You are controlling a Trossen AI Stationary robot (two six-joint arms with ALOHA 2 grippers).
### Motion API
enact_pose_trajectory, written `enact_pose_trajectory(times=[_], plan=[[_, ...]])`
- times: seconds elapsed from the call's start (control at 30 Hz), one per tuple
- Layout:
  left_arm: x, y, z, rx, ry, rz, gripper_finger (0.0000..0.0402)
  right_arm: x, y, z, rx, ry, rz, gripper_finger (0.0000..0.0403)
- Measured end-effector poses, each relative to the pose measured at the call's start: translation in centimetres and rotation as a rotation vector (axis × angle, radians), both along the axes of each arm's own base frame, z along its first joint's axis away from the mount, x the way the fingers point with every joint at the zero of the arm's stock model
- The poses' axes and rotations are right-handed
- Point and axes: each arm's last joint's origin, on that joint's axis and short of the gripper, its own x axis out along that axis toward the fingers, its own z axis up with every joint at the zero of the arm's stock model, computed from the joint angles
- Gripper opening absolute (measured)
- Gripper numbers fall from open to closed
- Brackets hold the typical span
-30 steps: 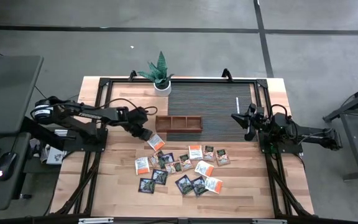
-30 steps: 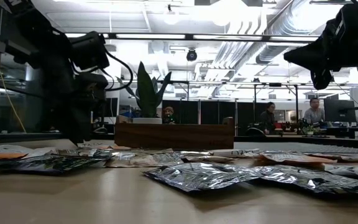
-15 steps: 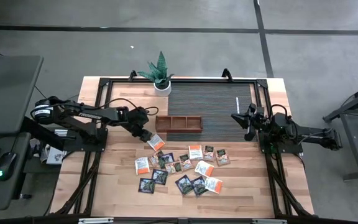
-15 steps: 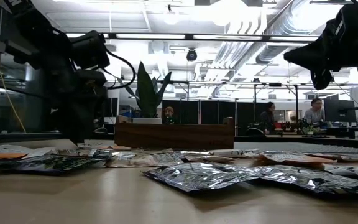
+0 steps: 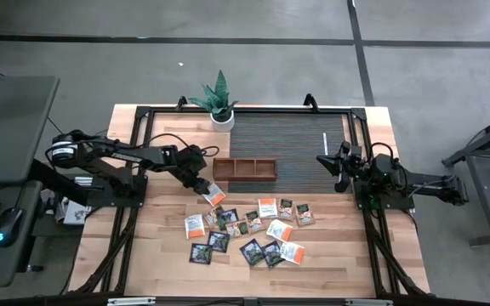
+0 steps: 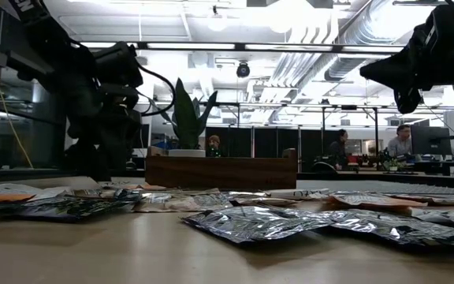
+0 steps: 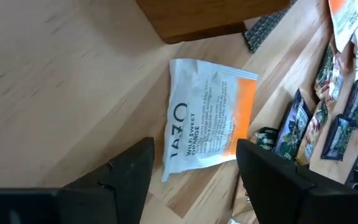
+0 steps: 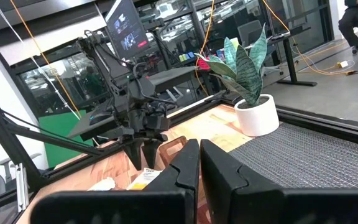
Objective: Pick & Place Tea
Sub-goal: Put the orange tea bag into the left section of the wooden organizer
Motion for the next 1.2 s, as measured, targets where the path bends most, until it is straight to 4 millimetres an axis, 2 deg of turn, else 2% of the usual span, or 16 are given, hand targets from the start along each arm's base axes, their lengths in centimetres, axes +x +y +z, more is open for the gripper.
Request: enact_pose_trajectory(times=[0.67,0.77,1.2], plan=[[0.33,-0.48,-0.62,-0.043,0.015,-0.018,0.0228,0.0,0.0,0.0,0.0,0.0,0.0,0.0012],[0.29,-0.48,-0.68,-0.038,0.02,-0.015,0.0207,0.0,0.0,0.0,0.0,0.0,0.0,0.0012],[0.18,-0.47,-0.83,-0.033,0.034,-0.009,0.0066,0.0,0.0,0.0,0.0,0.0,0.0,0.0012]])
